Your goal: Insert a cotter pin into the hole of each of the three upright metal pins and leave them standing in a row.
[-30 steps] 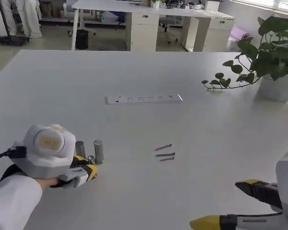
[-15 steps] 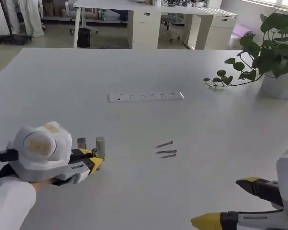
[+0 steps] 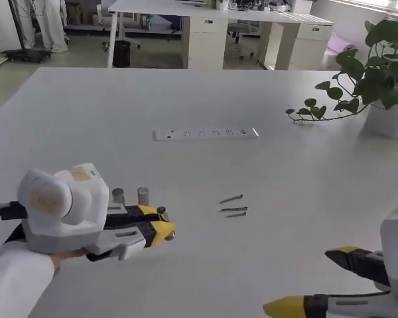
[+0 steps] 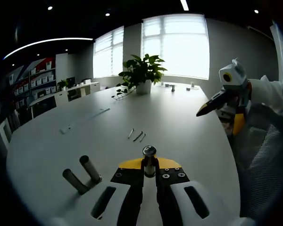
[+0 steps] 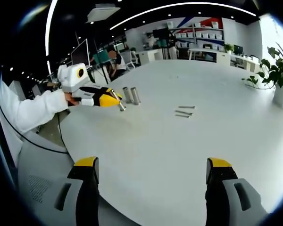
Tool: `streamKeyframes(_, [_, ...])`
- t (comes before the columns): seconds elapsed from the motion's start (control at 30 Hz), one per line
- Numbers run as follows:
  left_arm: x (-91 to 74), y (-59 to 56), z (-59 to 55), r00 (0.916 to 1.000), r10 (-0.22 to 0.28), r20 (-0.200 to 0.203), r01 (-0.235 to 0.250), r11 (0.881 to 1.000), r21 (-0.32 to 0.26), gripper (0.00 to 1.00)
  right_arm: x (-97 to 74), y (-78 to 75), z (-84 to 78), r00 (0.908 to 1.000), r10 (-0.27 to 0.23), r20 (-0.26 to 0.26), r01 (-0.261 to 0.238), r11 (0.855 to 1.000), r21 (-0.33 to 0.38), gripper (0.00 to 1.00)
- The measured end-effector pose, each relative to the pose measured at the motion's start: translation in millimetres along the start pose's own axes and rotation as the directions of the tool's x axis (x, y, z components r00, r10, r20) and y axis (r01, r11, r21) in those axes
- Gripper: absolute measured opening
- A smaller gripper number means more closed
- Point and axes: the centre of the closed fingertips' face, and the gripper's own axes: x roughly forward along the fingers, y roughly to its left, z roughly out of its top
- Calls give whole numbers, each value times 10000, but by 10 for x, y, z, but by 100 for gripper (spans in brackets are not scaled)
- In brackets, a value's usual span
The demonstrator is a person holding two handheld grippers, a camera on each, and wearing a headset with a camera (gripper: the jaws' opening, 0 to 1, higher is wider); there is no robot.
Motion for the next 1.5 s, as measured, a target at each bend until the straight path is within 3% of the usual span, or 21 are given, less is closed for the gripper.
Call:
streamKeyframes(0.1, [52,-100,-57,9993,-187,-320,197,9993,313,7,-5,3,-10,10000,-6,-22,6,10000,-9,92])
streamKeyframes(0.3, [150,-216,-178,9972,-438,-604,445,9989,109,7,-16,12,-10,10000,-3,8,3,10000,-30,92])
streamKeyframes(0.77, [268,-373,-346,9918,-765,-1029,775,9970,56,7,-22,13,-37,10000,-41,-66,41,10000,28,92])
streamKeyframes(1.23, [269,-377,-419,9903,-743,-1175,752,9972,31,7,-38,-3,-54,9999,-99,-64,100,9999,110,91])
streamKeyframes(1.33, [271,-392,-465,9883,-713,-1351,763,9966,321,7,-29,-4,-59,10000,-69,-39,70,9998,191,91])
streamKeyframes(1.5, [280,-384,-448,9907,-679,-1182,706,9973,190,7,-21,9,-48,10000,-19,-50,20,9999,147,91])
